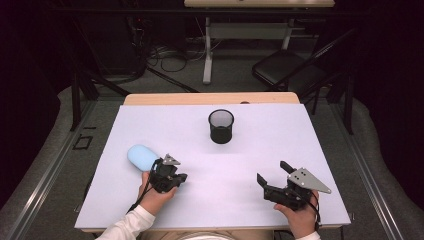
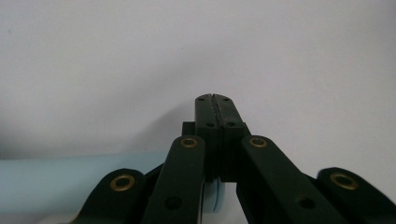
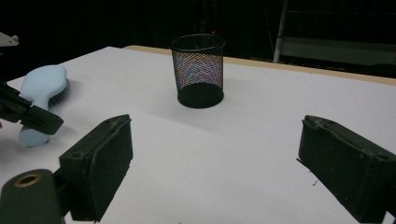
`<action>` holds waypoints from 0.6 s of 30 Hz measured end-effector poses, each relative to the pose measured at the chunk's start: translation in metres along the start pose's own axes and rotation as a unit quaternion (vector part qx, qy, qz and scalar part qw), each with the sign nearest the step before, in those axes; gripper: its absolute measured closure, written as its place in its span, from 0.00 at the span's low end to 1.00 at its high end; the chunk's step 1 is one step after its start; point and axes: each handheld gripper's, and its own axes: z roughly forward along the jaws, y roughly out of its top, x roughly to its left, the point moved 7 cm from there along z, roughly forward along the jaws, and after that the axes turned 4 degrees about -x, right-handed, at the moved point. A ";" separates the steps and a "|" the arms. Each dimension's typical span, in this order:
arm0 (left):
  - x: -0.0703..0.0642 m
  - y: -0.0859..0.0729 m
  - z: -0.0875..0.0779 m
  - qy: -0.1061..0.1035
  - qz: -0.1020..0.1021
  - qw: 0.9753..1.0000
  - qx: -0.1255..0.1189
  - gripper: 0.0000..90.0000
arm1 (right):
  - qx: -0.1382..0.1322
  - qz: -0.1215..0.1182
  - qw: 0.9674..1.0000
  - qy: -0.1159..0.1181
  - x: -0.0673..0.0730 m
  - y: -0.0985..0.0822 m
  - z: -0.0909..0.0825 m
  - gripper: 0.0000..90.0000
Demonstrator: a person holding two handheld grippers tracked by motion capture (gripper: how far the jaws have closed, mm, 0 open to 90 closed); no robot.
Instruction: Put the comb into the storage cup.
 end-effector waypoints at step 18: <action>-0.003 -0.019 -0.017 0.005 0.010 1.000 0.004 1.00 | 0.000 0.002 1.000 -0.001 -0.001 0.000 0.000 0.11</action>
